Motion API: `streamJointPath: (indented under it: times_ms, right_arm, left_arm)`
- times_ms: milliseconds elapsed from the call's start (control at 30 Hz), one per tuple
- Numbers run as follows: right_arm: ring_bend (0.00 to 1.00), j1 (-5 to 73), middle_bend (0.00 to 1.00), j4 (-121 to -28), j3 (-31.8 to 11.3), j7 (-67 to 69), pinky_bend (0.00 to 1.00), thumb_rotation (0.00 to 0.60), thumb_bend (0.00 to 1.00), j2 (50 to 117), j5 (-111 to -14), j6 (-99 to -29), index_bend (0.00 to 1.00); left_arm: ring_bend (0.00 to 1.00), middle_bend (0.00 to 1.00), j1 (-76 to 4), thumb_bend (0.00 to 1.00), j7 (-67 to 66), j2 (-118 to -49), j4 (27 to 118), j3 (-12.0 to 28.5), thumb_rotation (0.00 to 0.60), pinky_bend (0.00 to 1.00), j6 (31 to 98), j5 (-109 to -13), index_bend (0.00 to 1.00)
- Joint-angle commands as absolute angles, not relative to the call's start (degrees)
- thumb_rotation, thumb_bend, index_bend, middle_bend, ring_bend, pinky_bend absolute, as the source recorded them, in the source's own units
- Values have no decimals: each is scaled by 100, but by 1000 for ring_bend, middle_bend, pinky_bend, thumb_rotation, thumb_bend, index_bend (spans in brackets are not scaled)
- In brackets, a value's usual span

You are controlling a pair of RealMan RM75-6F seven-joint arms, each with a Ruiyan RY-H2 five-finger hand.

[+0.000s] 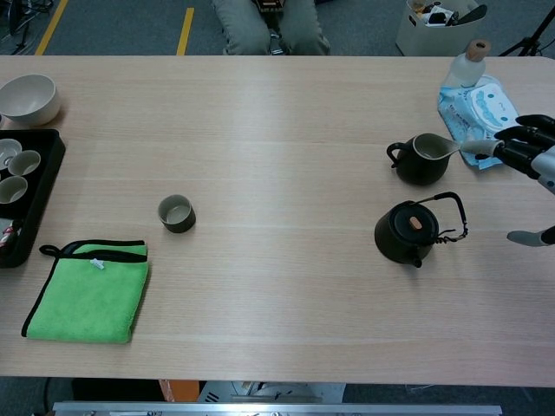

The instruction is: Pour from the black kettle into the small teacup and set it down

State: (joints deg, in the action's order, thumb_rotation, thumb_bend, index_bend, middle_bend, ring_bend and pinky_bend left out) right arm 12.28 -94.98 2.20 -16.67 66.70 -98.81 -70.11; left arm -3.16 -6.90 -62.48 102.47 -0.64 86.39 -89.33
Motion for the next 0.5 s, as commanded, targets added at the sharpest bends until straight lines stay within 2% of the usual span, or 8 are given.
streamJointPath:
  times_ms: [33, 233, 500]
  right_arm:
    - [74, 1332, 173, -9390, 215, -1854, 60, 600, 0, 6833, -9796, -6840, 72]
    - [0, 1468, 95, -9226, 190, -2158, 28, 600, 0, 7099, -9665, -6623, 4]
    - [0, 1609, 35, -9119, 165, -2596, 0, 600, 0, 7346, -9495, -6427, 0]
  left_arm:
    - [119, 125, -305, 394, -663, -6231, 10241, -65, 600, 144, 8652, -8928, 165]
    - [119, 125, -296, 394, -597, -6213, 10205, -68, 600, 144, 8648, -8926, 165]
    - [119, 125, -301, 394, -508, -6219, 10139, -63, 600, 144, 8611, -8903, 165]
